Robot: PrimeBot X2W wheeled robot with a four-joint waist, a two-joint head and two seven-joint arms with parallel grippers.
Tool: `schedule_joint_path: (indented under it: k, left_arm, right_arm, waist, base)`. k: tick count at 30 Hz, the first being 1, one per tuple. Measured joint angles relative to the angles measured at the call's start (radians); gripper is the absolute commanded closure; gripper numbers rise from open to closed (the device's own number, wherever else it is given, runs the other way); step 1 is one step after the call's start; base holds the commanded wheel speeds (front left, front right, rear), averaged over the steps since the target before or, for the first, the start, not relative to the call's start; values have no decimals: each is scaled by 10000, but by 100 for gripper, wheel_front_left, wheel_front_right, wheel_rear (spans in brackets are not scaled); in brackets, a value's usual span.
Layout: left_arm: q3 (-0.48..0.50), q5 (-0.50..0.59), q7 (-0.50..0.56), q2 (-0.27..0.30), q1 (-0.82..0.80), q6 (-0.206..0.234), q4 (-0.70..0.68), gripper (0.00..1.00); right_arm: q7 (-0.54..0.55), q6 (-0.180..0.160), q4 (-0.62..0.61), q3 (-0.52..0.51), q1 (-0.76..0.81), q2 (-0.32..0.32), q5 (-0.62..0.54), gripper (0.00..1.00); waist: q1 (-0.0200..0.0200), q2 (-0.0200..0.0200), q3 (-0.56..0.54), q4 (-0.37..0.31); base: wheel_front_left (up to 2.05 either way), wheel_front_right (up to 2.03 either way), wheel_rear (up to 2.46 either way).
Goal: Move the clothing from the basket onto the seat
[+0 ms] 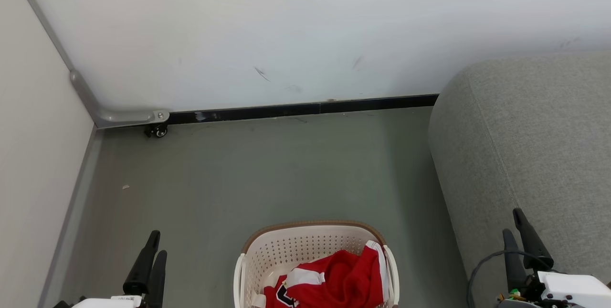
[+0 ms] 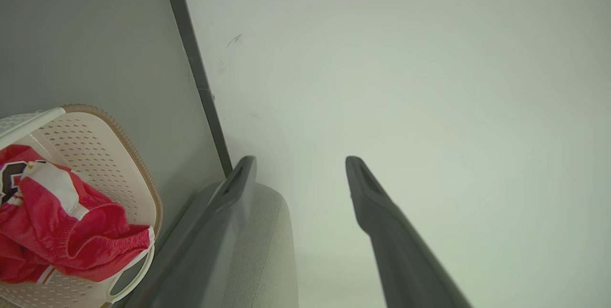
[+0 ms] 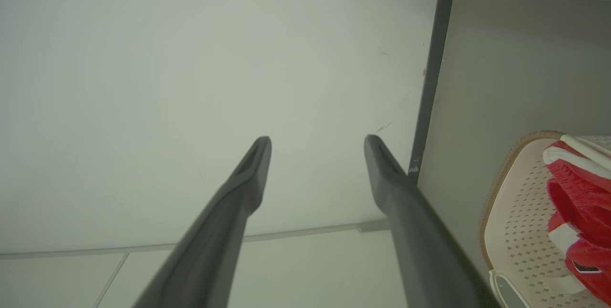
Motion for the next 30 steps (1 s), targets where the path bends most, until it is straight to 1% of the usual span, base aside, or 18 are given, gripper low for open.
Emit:
schedule_joint_path:
  k: [11,17,20,24,30]
  left_arm:
    - [-265,153,-355,10,13,0,-121,0]
    - [-428,616,-612,27,12,0,-219,0]
    - [-516,872,-683,54,11,0,-265,0]
    - [-637,1321,-859,98,7,0,-320,0]
    - [-612,2178,-1083,102,-50,0,-529,0]
  right_arm:
    - [-347,0,-146,276,-17,-2,-127,0]
    - [-554,2,-251,495,-17,-4,-454,0]
    - [-667,2,-347,564,-17,-19,-686,0]
    - [-815,2,-405,752,-18,-144,-1162,0]
    - [-1045,2,-481,851,-30,-261,-2138,0]
  waist:
    - [0,-1,9,-2]
    - [3,0,14,-2]
    - [11,-1,15,-1]
    - [40,0,14,1]
    - [96,0,-1,8]
  base:
    - [0,0,0]
    - [0,0,0]
    - [0,0,0]
    - [0,0,0]
    - [0,0,0]
